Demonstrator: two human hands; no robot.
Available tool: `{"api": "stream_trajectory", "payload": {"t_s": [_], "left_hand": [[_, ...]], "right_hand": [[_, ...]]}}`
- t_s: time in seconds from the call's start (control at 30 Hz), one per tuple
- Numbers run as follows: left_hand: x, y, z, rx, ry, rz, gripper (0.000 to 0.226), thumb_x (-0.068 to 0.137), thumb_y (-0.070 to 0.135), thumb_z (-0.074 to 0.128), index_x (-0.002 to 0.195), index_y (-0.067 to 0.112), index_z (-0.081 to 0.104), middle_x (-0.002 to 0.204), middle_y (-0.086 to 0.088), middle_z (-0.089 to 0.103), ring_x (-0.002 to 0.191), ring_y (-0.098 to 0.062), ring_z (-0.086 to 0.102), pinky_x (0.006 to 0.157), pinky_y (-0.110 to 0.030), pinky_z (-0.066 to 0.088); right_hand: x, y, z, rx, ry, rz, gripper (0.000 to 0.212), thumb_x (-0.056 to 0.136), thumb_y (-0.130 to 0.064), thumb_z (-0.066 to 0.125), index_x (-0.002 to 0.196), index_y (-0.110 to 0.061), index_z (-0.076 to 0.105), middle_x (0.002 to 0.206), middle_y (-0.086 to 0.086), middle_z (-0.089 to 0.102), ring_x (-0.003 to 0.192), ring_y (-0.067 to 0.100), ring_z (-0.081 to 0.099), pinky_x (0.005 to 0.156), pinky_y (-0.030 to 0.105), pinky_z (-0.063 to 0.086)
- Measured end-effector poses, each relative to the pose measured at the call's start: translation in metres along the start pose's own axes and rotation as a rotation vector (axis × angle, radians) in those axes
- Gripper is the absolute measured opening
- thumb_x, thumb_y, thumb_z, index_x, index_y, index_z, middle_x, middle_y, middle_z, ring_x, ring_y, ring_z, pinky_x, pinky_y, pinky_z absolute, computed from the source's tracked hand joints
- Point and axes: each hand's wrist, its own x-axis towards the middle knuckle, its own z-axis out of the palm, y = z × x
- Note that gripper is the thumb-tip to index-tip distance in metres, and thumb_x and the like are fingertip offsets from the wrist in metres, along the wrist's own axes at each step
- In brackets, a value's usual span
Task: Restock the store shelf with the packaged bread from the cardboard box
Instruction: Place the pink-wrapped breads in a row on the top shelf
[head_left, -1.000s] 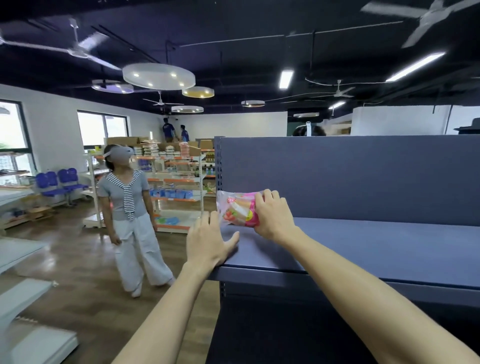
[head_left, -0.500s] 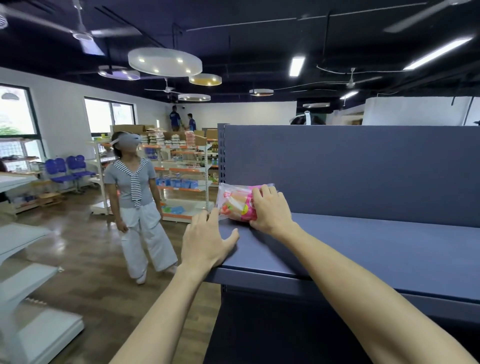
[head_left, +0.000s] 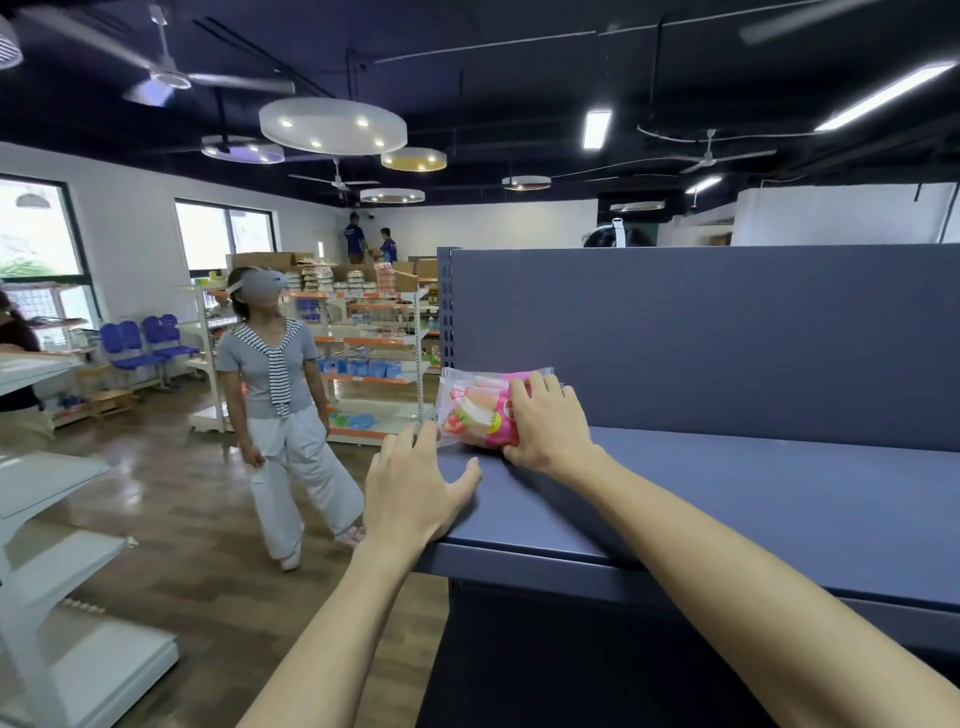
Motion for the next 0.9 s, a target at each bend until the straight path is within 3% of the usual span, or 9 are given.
{"api": "stream_trajectory", "payload": {"t_s": [0.57, 0.63, 0.7, 0.77, 0.83, 0.9], "left_hand": [[-0.002, 0.002, -0.005, -0.035, -0.019, -0.013, 0.051, 0.077, 0.067, 0.041, 0.099, 0.023, 0.054, 0.091, 0.003, 0.055, 0.091, -0.020, 0.050, 0.075, -0.035, 0.045], [-0.003, 0.002, -0.004, -0.042, -0.003, -0.011, 0.046, 0.079, 0.064, 0.048, 0.097, 0.022, 0.052, 0.090, 0.002, 0.054, 0.090, -0.022, 0.050, 0.074, -0.036, 0.043], [-0.003, 0.002, -0.005, -0.049, 0.005, -0.013, 0.041, 0.081, 0.059, 0.055, 0.096, 0.021, 0.052, 0.089, 0.001, 0.054, 0.091, -0.023, 0.050, 0.074, -0.037, 0.042], [-0.003, 0.002, -0.005, -0.062, -0.002, -0.011, 0.038, 0.081, 0.054, 0.060, 0.096, 0.020, 0.053, 0.089, 0.002, 0.051, 0.091, -0.023, 0.050, 0.074, -0.037, 0.041], [-0.004, 0.002, -0.006, -0.083, 0.014, -0.004, 0.034, 0.080, 0.048, 0.064, 0.094, 0.019, 0.053, 0.086, 0.004, 0.047, 0.090, -0.025, 0.051, 0.073, -0.036, 0.039], [-0.004, 0.002, -0.005, -0.087, 0.031, 0.011, 0.033, 0.080, 0.046, 0.066, 0.093, 0.018, 0.053, 0.085, 0.003, 0.050, 0.088, -0.025, 0.051, 0.071, -0.036, 0.040]], "right_hand": [[-0.003, 0.001, -0.005, 0.020, 0.006, -0.017, 0.073, 0.073, -0.046, 0.071, 0.132, -0.013, 0.044, 0.131, 0.010, 0.045, 0.119, 0.031, 0.042, 0.090, 0.038, 0.038], [-0.006, 0.000, -0.005, 0.021, 0.115, -0.070, 0.060, 0.073, -0.040, 0.072, 0.124, -0.015, 0.053, 0.123, 0.010, 0.052, 0.110, 0.032, 0.049, 0.081, 0.038, 0.038], [-0.009, -0.006, -0.005, 0.097, 0.266, -0.162, 0.032, 0.075, -0.020, 0.072, 0.105, -0.014, 0.064, 0.101, 0.011, 0.060, 0.088, 0.034, 0.057, 0.066, 0.034, 0.037], [-0.010, -0.015, -0.009, 0.249, 0.149, -0.198, 0.012, 0.085, -0.012, 0.062, 0.097, -0.015, 0.065, 0.095, 0.008, 0.063, 0.086, 0.033, 0.059, 0.061, 0.034, 0.042], [-0.005, -0.020, -0.009, 0.396, -0.077, -0.151, 0.014, 0.090, -0.019, 0.057, 0.099, -0.021, 0.067, 0.094, 0.002, 0.065, 0.093, 0.029, 0.060, 0.070, 0.035, 0.050], [0.002, -0.023, -0.009, 0.482, -0.196, -0.123, 0.017, 0.087, -0.023, 0.059, 0.101, -0.026, 0.069, 0.087, -0.004, 0.066, 0.091, 0.026, 0.063, 0.078, 0.037, 0.054]]}}
